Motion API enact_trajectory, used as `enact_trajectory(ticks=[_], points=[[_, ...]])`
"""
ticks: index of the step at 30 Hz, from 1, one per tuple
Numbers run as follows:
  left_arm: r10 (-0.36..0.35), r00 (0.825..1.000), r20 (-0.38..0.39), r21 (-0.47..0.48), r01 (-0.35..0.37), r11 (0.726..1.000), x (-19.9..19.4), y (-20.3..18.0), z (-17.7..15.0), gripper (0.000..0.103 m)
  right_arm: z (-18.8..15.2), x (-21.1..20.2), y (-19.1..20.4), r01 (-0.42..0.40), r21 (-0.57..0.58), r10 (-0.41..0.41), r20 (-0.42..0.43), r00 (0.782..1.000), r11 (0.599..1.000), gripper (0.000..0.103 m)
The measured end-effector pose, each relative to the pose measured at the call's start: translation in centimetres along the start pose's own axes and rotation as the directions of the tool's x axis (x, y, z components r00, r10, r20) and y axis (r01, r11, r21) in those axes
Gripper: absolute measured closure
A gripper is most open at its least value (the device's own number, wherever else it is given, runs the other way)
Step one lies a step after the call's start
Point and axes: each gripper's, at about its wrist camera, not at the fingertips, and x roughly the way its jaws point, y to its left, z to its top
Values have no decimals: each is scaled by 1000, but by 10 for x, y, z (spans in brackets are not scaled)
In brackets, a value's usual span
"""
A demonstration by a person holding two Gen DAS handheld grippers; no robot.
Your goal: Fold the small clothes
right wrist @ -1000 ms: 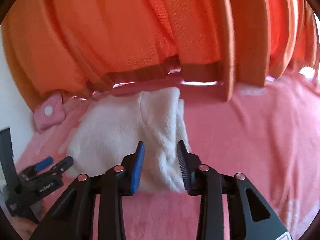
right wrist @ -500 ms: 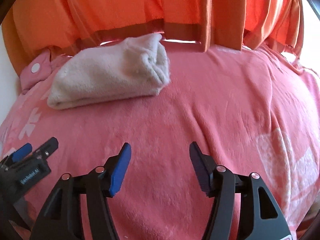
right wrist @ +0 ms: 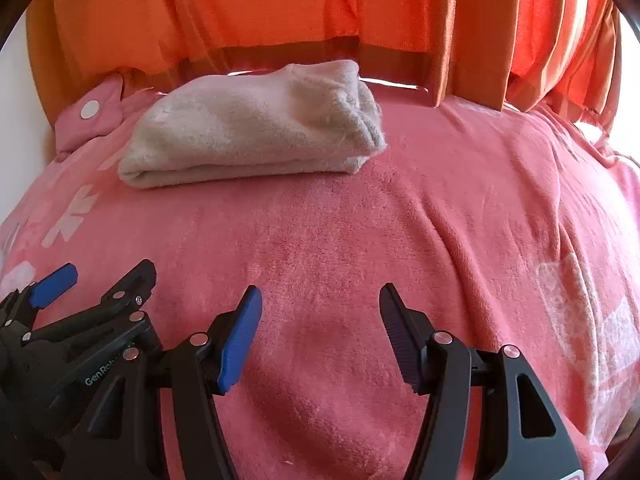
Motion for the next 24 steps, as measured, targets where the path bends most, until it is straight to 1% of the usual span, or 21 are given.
enact_trajectory(ticks=[5,10,16,20,24], points=[[35,999,8,7,-35,999,0,-4,-1,12,-4,4,2,36,-14,-36,0,999,999,44],[53,999,0,6,-53,999,2,-4,-1,13,-6,6,2,37,6,-37,-2,999,999,43],[66,998,3,21,-66,998,1,-7,-2,17,-8,4,6,72,-24,-71,23,997,997,43],[82,997,4,49,-82,995,1,-11,-3,19,-9,5,7,81,-36,-81,22,996,996,43],[79,997,-3,48,-79,996,3,-9,-3,19,-9,5,7,81,-35,-80,27,996,996,43]])
